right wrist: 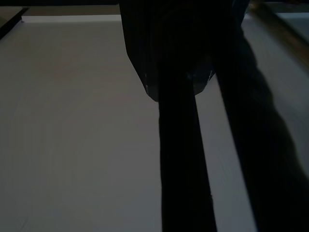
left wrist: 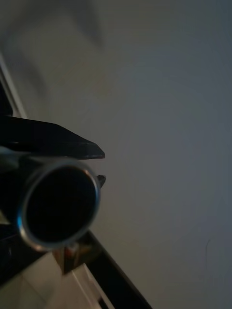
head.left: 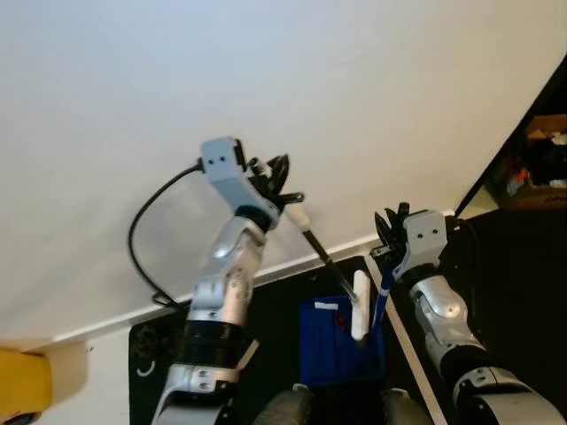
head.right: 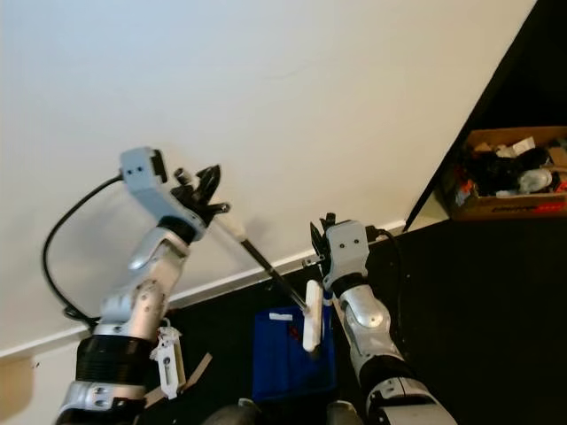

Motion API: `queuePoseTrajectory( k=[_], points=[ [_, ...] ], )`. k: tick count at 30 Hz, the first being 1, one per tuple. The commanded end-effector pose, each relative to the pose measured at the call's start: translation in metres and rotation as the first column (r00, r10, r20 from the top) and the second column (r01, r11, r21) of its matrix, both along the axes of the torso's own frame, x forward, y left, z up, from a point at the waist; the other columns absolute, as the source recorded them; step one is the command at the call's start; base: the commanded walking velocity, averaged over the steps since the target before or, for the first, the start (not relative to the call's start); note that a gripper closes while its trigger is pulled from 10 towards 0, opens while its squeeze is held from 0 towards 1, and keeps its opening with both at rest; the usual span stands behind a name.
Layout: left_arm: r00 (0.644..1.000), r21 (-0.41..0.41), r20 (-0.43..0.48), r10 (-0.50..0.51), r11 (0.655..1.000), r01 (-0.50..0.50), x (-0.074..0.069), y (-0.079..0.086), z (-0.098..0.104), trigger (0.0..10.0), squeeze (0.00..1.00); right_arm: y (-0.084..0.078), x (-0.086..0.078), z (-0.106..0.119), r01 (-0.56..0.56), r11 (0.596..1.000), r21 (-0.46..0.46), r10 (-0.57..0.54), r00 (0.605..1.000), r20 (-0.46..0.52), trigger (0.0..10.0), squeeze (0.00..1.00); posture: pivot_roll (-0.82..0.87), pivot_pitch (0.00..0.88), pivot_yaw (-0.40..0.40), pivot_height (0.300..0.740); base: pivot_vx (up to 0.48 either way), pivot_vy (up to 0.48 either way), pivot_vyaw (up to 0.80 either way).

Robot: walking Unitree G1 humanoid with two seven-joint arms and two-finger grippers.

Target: Sweep floor

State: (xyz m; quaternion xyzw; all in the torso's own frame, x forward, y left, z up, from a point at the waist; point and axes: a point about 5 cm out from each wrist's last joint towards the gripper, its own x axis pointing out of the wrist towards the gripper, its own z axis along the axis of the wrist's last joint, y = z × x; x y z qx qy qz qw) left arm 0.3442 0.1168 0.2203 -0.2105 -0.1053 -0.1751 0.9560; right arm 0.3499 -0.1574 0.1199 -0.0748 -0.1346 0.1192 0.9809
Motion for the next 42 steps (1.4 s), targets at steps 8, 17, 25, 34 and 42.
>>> queuePoseTrajectory(
  k=[8, 17, 25, 34, 42],
  points=[
    [0.993, 0.084, 0.059, 0.099, 0.991, -0.103, -0.013, 0.051, 0.026, 10.0, 0.0, -0.031, -0.009, 0.004, 0.052, 0.994, -0.097, -0.046, 0.997, 0.062, 10.0, 0.0, 0.09, 0.329, 0.155, 0.74, 0.0, 0.0, 0.0],
    [0.983, 0.182, 0.003, 0.185, 0.966, -0.182, 0.006, 0.059, -0.001, 10.0, 0.0, -0.04, -0.009, -0.001, 0.138, 0.984, -0.111, -0.134, 0.99, 0.047, 10.0, 0.0, 0.09, 0.34, 0.16, 0.74, 0.0, 0.0, 0.0],
    [0.964, 0.289, -0.064, 0.258, 0.929, -0.23, 0.032, 0.039, -0.036, 10.0, 0.0, -0.028, -0.005, -0.002, 0.173, 0.98, -0.101, -0.169, 0.984, 0.046, 10.0, 0.0, 0.1, 0.373, 0.166, 0.74, 0.0, 0.0, 0.0],
    [0.954, 0.315, -0.054, 0.295, 0.912, -0.264, 0.045, 0.032, -0.03, 10.0, 0.0, -0.021, -0.006, -0.002, 0.159, 0.982, -0.104, -0.154, 0.987, 0.054, 10.0, 0.0, 0.09, 0.386, 0.175, 0.74, 0.0, 0.0, 0.0],
    [0.967, 0.225, -0.03, 0.253, 0.944, -0.24, 0.057, 0.004, -0.015, 10.0, 0.0, -0.023, -0.008, 0.0, 0.15, 0.983, -0.103, -0.143, 0.987, 0.08, 10.0, 0.0, 0.03, 0.411, 0.185, 0.74, 0.0, 0.0, 0.0]
  ],
)
